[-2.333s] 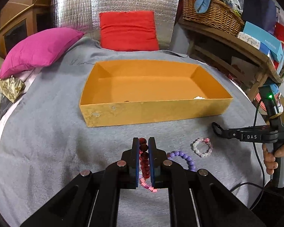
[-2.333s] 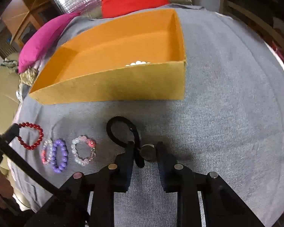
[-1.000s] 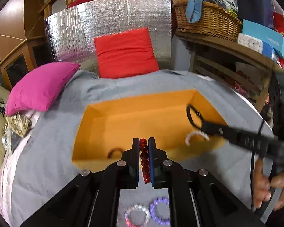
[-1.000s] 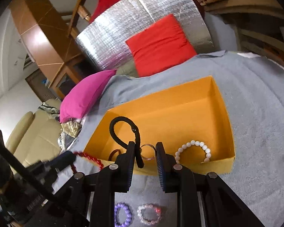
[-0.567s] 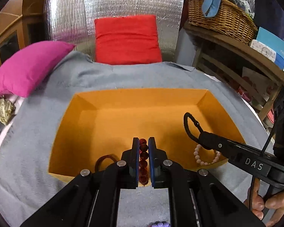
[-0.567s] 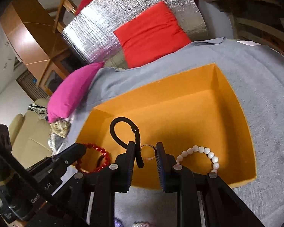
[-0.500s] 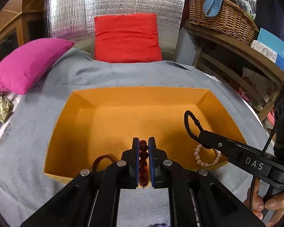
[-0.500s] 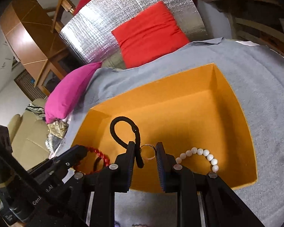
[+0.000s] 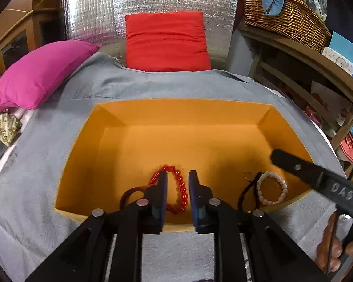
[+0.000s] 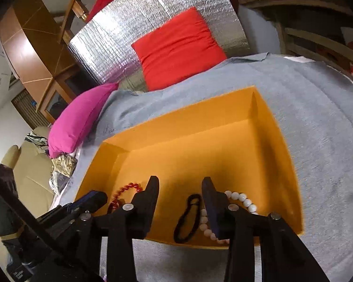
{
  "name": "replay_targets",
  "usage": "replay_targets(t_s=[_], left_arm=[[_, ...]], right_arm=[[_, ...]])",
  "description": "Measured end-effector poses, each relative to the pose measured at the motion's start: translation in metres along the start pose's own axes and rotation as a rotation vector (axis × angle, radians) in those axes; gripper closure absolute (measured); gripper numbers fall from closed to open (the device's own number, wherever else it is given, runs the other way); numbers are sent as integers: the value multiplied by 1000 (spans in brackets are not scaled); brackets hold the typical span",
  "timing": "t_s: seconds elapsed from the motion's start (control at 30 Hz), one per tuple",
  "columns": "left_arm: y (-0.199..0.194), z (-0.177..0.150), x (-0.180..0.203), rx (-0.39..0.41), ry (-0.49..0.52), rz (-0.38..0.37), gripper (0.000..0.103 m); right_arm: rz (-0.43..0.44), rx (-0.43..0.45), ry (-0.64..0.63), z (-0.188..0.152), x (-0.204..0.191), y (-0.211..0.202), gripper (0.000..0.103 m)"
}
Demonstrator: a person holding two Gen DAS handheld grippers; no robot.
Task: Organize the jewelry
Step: 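Lift both open tools out of the box back over the table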
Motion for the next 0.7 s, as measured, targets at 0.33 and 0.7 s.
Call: replay_targets(t_s=[0.33,0.7], left_arm=[[-34,-11,-8,38,5,83,48],[-65,-57,-24,16,-6,127,48]], right_arm=[[12,32,3,0,16,-52,62],[30,-42,-12,-26,20,-85,62]])
Point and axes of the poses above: each gripper's, at about its wrist camera, not at the fingertips, and y roughly the way its jaws point, x to its right, z to its top, the point moved 2 cm from there along y, roughly the way its jaws point, and after that the axes turned 2 degrees about x, right-handed, at the moved point
